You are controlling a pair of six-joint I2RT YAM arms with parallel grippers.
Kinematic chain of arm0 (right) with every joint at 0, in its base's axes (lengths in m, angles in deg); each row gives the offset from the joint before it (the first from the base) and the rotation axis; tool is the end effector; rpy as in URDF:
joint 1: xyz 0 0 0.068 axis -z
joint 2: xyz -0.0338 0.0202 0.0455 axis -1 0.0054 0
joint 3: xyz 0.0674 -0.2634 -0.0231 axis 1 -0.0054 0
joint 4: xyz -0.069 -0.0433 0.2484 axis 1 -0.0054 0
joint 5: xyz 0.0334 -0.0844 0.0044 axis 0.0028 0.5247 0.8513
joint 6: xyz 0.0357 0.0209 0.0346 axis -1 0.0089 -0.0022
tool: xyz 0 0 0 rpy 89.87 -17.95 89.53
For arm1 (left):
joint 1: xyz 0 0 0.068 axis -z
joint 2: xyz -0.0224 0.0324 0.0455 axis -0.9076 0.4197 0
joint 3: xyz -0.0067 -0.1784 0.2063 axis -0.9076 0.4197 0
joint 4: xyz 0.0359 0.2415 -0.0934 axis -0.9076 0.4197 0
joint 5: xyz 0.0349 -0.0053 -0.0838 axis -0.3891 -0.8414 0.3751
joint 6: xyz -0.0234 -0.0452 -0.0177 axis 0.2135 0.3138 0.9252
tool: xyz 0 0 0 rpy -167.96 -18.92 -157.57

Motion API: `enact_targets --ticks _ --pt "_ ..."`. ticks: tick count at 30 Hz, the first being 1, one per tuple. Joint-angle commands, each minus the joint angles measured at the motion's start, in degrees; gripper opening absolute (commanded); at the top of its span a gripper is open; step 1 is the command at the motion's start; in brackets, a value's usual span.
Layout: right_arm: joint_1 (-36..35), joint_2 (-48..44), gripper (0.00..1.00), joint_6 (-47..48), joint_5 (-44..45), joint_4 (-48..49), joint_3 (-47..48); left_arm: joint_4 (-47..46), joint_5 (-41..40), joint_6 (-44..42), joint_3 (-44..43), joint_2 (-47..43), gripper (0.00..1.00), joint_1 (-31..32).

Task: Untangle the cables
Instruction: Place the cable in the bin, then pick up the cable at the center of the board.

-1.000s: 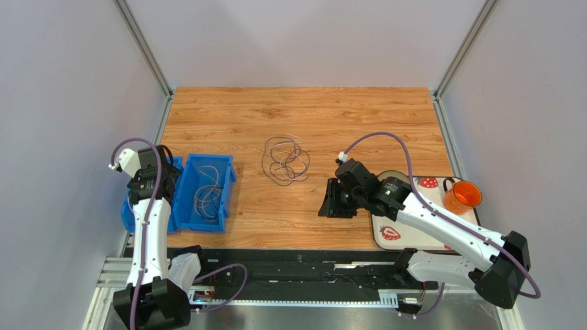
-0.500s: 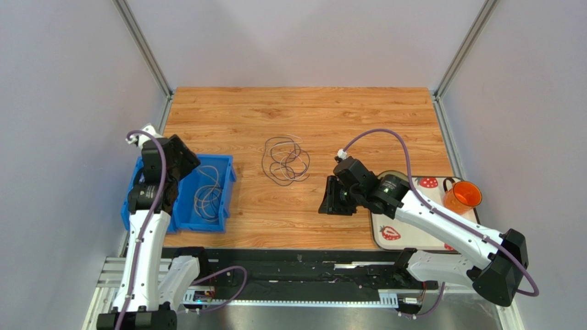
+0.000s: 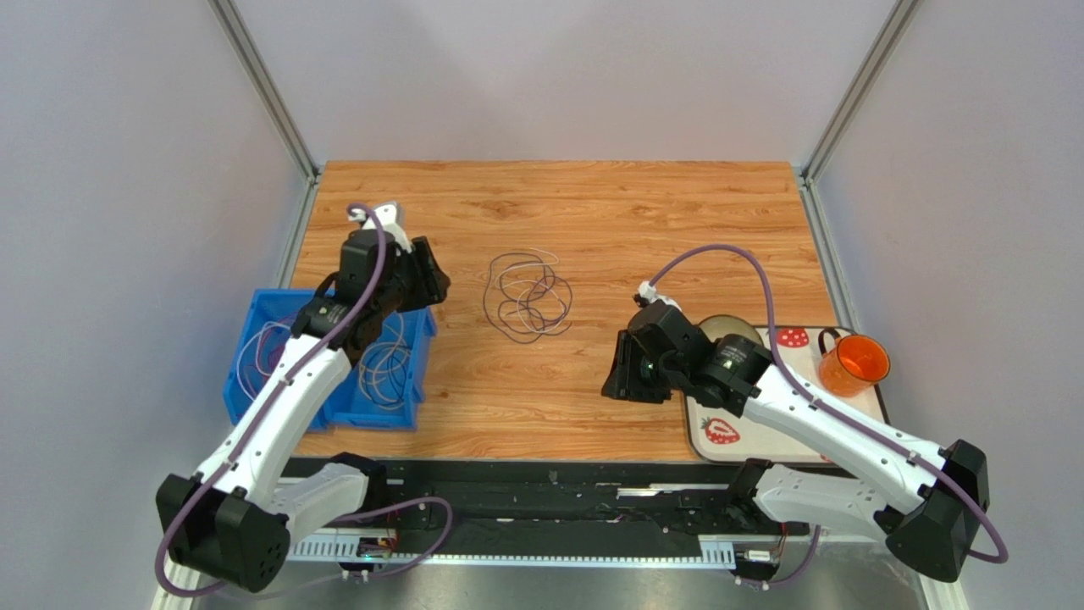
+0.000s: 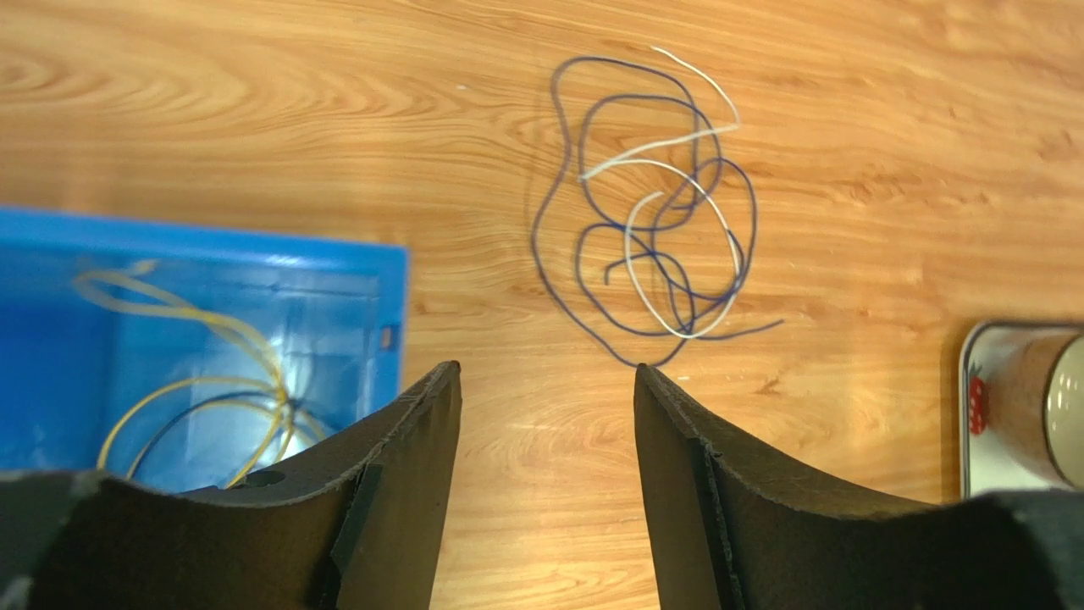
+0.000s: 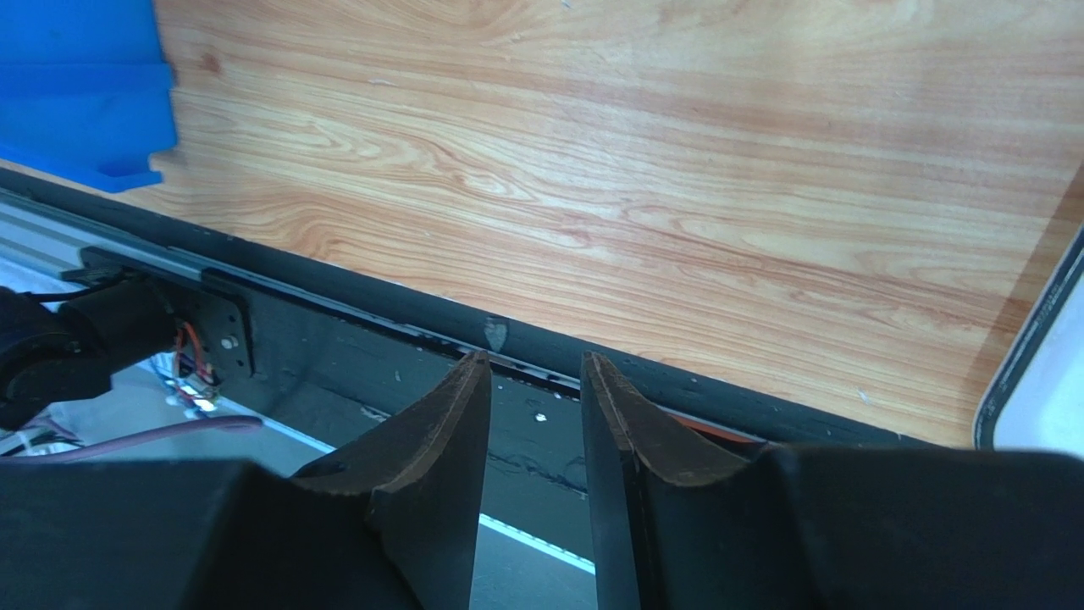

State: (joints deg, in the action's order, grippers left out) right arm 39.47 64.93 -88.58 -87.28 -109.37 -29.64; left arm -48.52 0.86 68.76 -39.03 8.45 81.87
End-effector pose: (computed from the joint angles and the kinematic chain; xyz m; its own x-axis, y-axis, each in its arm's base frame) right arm 0.1295 0.1532 0.2753 -0.9125 0.0676 -0.4035 -0.1081 0.9113 0.3973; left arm 0.2194 -0.0639 0.3211 -0.5764 -0.3282 -0.7484 -0.0318 0.9241 -0.3808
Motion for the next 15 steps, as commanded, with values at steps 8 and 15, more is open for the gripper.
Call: enact_targets --ticks 8,15 --pt "-0.1 0.2 0.37 1.1 0.1 5.0 -4.7 -8.2 9.4 -6.4 -10.6 14.9 0.59 1.7" --pt "-0.1 2.3 0.37 2.7 0.0 6.9 -5.8 -7.1 7.4 -7.0 -16.4 25.4 0.56 1.8"
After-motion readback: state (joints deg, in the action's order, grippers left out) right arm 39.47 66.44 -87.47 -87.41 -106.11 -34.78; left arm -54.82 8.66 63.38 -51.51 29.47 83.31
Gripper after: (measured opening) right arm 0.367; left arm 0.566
